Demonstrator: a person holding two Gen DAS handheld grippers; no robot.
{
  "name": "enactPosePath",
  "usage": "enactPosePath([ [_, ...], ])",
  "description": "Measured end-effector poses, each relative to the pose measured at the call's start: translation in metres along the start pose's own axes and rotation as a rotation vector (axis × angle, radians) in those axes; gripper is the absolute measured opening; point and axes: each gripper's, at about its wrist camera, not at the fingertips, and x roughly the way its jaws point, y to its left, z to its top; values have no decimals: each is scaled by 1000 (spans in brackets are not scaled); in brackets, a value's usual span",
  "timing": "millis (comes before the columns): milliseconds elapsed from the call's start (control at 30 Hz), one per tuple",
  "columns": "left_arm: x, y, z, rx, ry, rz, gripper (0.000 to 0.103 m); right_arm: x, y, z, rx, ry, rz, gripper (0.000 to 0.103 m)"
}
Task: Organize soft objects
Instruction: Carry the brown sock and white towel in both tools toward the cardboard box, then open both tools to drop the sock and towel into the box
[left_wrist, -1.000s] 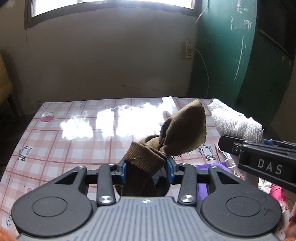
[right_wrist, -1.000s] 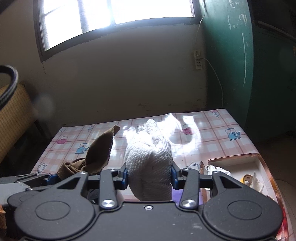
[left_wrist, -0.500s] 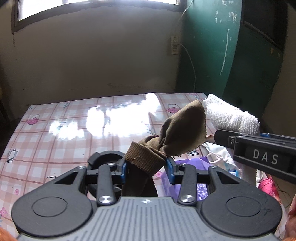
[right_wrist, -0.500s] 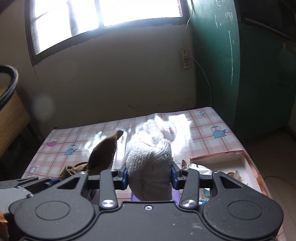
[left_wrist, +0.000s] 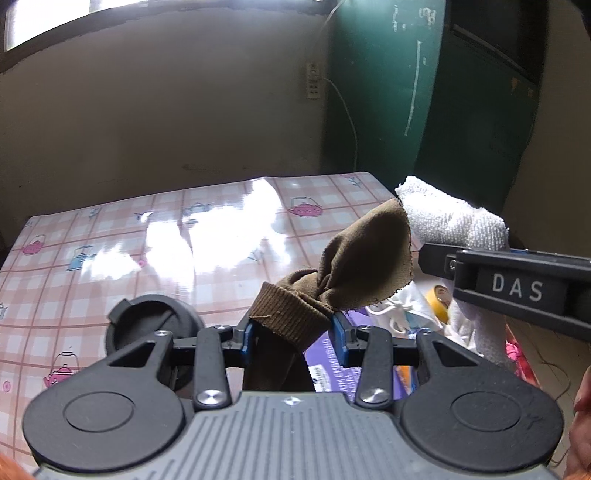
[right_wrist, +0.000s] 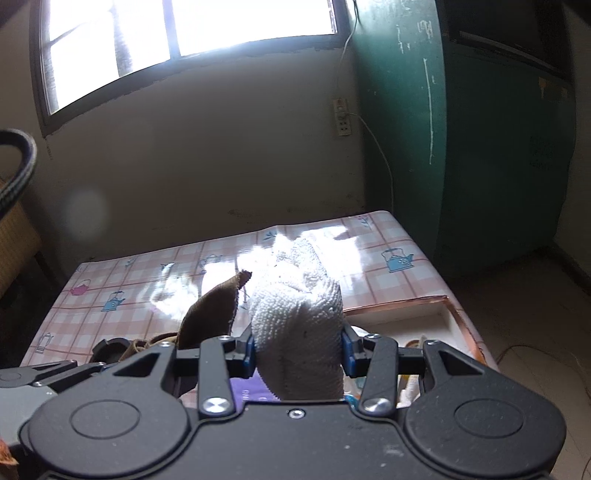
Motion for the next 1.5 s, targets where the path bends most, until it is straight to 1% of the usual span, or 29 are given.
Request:
enactPosePath([
  [233, 10, -16, 3, 23, 6, -31, 41, -2, -16, -1, 19, 3, -22, 51],
  [467, 15, -29, -1, 42, 15, -67, 41, -5, -39, -5, 40, 16, -48, 51],
  [800, 30, -56, -6, 54, 42, -148, 42, -10, -83, -11, 36, 43, -105, 52],
  [1033, 42, -77, -13, 66, 68, -199, 42, -6, -115, -19, 42, 77, -133, 53],
  [1167, 48, -83, -19, 52, 84, -213, 42, -7, -126, -26, 52, 88, -135, 53],
  [1233, 49, -87, -23, 33, 92, -216, 42, -7, -128, -29, 52, 99, -132, 55],
  [1267, 50, -88, -24, 22, 97, -222, 42, -6, -129, -31, 53, 105, -129, 58],
  [1333, 52, -89, -25, 9, 103, -227, 45, -4, -130, -33, 58, 111, -117, 60],
  [1400, 52, -91, -27, 7, 108, -228, 46, -3, -131, -34, 60, 106, -106, 77],
  [1467, 54, -92, -29, 1, 107, -224, 55, -4, -133, -34, 61, 99, -100, 77],
  [1500, 52, -91, -31, -4, 102, -219, 68, -5, -134, -33, 64, 97, -98, 77],
])
